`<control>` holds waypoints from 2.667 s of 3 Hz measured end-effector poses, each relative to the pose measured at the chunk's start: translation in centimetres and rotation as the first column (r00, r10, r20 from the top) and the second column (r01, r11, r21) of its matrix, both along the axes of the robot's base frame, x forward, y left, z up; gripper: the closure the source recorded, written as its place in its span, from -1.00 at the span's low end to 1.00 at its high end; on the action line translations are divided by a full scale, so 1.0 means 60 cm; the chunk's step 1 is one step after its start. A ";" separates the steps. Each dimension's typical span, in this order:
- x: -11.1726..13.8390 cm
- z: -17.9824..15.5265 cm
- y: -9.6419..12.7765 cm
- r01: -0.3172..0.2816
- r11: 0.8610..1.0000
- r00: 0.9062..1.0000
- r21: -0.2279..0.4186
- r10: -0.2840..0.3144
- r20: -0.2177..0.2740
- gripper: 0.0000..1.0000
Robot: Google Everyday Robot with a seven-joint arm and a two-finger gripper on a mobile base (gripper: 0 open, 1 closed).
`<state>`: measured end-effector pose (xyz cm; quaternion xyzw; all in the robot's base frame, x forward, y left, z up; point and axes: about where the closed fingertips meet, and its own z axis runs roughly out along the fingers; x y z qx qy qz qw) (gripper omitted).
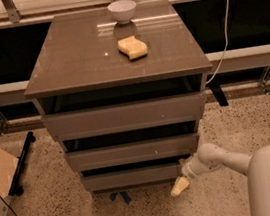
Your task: Open bottom drawer
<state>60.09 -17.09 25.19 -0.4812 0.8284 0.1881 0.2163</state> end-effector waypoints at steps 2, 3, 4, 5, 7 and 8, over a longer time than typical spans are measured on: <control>0.050 -0.045 0.008 0.019 0.999 1.000 0.027 -0.019 -0.013 -1.00; 0.062 -0.061 0.013 0.027 0.999 0.999 0.038 -0.026 -0.024 -1.00; 0.049 -0.077 0.015 0.023 0.999 0.998 0.045 -0.021 -0.056 -0.69; 0.024 -0.086 0.011 0.022 0.999 0.996 0.042 -0.018 -0.092 -0.07; 0.024 -0.080 0.011 0.022 0.999 0.996 0.042 -0.018 -0.092 0.86; -0.018 -0.068 0.015 0.026 0.999 0.991 0.033 -0.021 -0.133 0.79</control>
Offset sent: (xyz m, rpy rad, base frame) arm 0.0547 0.0017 -0.0347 0.0384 0.0024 -0.0385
